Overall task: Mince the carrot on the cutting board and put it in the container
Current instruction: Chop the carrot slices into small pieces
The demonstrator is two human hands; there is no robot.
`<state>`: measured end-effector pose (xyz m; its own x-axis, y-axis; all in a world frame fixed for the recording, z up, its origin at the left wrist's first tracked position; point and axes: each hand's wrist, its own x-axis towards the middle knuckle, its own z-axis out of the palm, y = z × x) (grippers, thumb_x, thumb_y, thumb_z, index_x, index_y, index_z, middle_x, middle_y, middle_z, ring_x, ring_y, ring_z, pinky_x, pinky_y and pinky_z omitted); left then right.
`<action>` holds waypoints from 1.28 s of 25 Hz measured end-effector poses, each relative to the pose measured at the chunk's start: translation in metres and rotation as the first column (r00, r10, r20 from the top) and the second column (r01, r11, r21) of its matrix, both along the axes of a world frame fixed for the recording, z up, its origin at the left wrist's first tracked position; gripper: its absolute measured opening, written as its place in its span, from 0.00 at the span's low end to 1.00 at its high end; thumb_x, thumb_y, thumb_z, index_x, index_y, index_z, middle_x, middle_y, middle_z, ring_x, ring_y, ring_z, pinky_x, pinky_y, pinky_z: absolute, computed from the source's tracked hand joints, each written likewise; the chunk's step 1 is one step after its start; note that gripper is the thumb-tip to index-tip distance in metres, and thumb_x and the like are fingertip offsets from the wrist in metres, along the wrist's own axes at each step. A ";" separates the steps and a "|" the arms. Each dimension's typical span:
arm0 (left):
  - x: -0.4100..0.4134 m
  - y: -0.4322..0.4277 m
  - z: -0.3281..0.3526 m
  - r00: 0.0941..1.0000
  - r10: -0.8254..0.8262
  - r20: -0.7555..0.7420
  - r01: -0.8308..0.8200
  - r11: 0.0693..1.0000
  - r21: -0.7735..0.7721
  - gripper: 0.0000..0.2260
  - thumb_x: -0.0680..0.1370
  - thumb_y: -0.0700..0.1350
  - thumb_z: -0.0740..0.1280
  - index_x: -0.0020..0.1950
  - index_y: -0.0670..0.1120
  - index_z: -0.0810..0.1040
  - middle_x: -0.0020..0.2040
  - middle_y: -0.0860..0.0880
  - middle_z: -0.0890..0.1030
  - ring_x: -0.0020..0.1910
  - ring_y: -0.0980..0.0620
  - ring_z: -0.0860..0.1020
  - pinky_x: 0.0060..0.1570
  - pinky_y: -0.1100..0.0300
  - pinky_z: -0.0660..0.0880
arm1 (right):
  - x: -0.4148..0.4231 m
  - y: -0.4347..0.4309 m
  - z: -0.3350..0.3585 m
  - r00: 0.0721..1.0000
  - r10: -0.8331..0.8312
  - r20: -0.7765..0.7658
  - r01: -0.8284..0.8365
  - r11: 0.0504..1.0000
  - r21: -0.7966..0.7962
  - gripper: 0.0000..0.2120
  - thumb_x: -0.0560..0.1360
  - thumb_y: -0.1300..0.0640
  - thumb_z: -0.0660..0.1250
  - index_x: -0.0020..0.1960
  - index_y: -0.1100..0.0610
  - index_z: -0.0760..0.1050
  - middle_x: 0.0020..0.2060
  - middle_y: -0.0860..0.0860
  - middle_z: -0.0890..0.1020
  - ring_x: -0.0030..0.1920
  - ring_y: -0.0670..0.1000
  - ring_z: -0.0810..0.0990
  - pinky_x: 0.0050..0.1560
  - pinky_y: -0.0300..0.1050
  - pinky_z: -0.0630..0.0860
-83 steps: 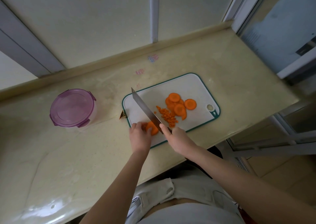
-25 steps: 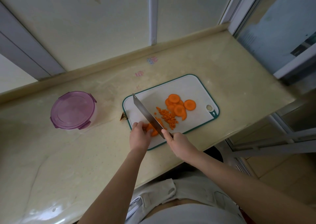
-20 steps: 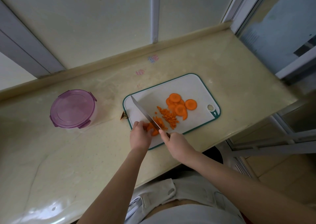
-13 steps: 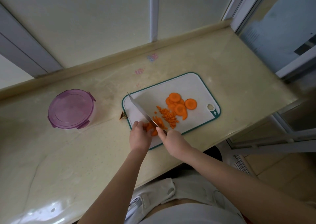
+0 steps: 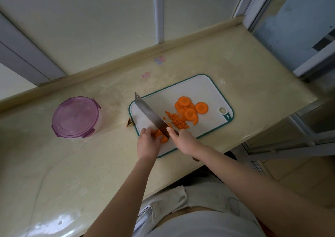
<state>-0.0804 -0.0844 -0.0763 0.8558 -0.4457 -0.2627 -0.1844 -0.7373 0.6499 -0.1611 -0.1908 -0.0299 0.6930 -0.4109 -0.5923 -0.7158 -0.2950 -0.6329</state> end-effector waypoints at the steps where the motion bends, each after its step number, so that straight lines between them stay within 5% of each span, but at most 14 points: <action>1: 0.000 0.000 0.000 1.000 0.006 -0.004 -0.006 1.000 -0.002 0.08 0.75 0.44 0.68 0.51 0.43 0.76 0.46 0.49 0.72 0.43 0.51 0.72 0.43 0.62 0.68 | -0.001 -0.002 -0.002 1.000 -0.016 0.009 0.016 1.000 0.019 0.29 0.80 0.39 0.49 0.28 0.56 0.60 0.23 0.51 0.66 0.25 0.50 0.66 0.32 0.44 0.64; 10: 0.000 0.004 0.008 0.985 0.135 -0.108 -0.143 0.987 -0.067 0.16 0.74 0.46 0.70 0.60 0.45 0.73 0.49 0.48 0.77 0.47 0.51 0.76 0.47 0.59 0.74 | -0.012 -0.006 -0.001 0.994 -0.076 0.074 0.073 0.997 0.036 0.29 0.79 0.36 0.52 0.29 0.57 0.64 0.24 0.51 0.69 0.26 0.50 0.69 0.33 0.44 0.68; 16: -0.007 0.007 0.006 0.982 0.147 -0.120 -0.157 0.984 -0.080 0.11 0.73 0.42 0.71 0.54 0.44 0.77 0.47 0.48 0.77 0.47 0.51 0.75 0.44 0.64 0.69 | -0.028 -0.004 0.007 0.998 -0.028 0.051 0.025 0.998 0.052 0.28 0.79 0.37 0.52 0.29 0.56 0.61 0.24 0.49 0.65 0.24 0.46 0.64 0.28 0.39 0.61; 32: 0.009 0.000 0.016 0.984 0.064 -0.168 -0.059 0.998 0.033 0.07 0.73 0.40 0.71 0.49 0.42 0.78 0.41 0.49 0.78 0.41 0.52 0.75 0.41 0.64 0.68 | -0.020 0.014 0.015 0.996 0.026 -0.091 -0.030 0.999 -0.039 0.25 0.81 0.41 0.51 0.30 0.53 0.59 0.26 0.52 0.67 0.28 0.50 0.68 0.30 0.41 0.64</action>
<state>-0.0713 -0.0842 -0.0599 0.8238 -0.3840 -0.4170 -0.0277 -0.7620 0.6470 -0.1808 -0.1769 -0.0151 0.6492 -0.4166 -0.6363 -0.7604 -0.3397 -0.5535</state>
